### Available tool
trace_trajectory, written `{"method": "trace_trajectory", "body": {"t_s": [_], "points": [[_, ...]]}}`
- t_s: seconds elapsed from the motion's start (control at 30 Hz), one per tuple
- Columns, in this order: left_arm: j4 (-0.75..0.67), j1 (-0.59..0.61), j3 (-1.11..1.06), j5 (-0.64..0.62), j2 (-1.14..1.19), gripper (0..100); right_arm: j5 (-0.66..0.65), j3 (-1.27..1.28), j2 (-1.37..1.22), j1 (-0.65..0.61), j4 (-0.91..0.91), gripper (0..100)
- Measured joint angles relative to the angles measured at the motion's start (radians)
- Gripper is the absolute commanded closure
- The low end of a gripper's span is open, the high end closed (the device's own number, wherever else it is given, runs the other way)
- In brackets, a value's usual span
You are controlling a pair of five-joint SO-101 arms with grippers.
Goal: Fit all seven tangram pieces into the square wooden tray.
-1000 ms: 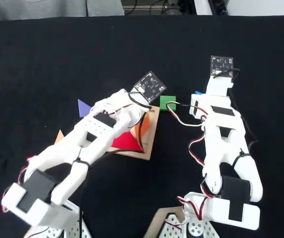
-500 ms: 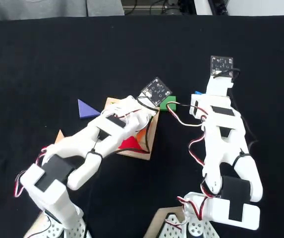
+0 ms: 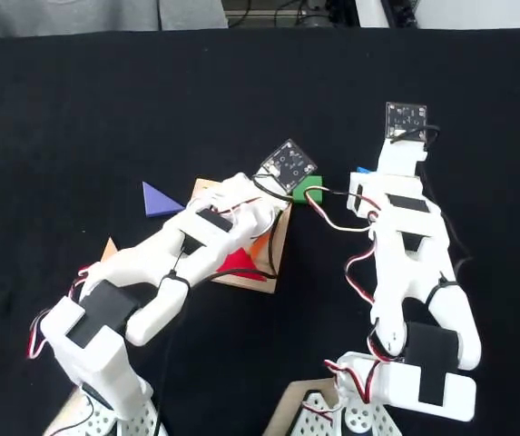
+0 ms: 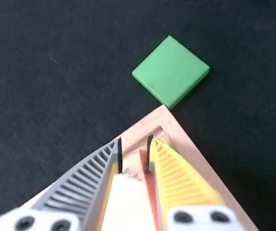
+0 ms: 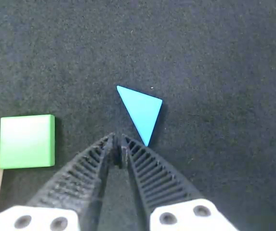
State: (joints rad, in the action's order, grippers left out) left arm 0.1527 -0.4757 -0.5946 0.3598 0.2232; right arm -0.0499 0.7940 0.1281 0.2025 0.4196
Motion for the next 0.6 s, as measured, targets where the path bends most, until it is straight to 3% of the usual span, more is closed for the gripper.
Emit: {"method": "trace_trajectory", "body": {"t_s": [0.33,0.6], "points": [[0.195,0.018,0.049,0.153,0.0,89,0.0,0.0,0.0,0.0,-0.018,98.7],[0.374,0.078,0.135,0.172,0.0,89,0.0,0.0,0.0,0.0,-0.018,98.7]]}}
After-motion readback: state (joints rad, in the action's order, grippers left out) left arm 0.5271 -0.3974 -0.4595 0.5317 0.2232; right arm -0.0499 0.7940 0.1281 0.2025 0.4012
